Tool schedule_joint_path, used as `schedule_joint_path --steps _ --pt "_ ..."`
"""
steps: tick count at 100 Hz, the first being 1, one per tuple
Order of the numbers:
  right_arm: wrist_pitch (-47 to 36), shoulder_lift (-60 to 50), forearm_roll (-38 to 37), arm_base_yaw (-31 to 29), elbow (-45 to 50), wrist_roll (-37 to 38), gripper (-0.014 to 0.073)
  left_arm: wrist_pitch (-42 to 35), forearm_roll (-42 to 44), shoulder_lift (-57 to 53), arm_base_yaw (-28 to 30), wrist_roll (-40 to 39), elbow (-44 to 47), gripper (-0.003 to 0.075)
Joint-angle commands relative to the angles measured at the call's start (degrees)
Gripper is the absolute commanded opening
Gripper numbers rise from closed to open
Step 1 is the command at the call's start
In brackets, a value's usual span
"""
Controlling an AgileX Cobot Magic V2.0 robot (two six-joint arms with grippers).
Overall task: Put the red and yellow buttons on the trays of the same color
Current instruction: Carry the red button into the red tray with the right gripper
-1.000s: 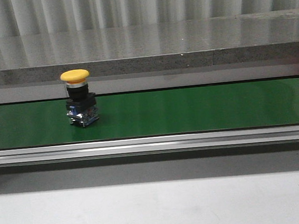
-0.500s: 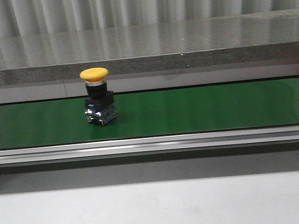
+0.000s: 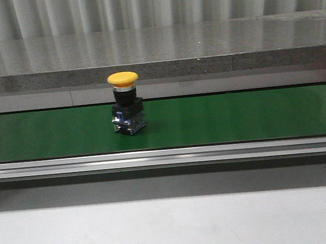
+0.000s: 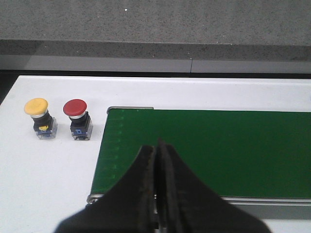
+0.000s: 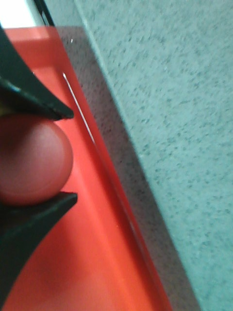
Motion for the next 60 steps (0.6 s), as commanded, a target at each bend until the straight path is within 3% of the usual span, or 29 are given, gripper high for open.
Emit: schedule_joint_path --steps 1,30,47,60 --pt "-2.24 -2.36 1.42 -0.38 -2.28 -0.25 0.0143 -4.59 -0.35 -0.01 -0.52 0.00 -1.62 -0.0020" --pt "-1.89 -0.53 1.24 -0.43 -2.28 -0.25 0.0160 -4.69 -0.35 -0.01 -0.52 0.00 -1.62 -0.0020" --pt "-1.34 -0.15 1.19 -0.43 -2.28 -0.25 0.0344 -4.69 -0.35 -0.01 -0.52 0.00 -1.62 -0.0020" --pt "-1.76 -0.15 1.19 -0.43 -2.28 -0.25 0.0434 -4.69 -0.35 -0.01 -0.52 0.00 -1.62 -0.0020"
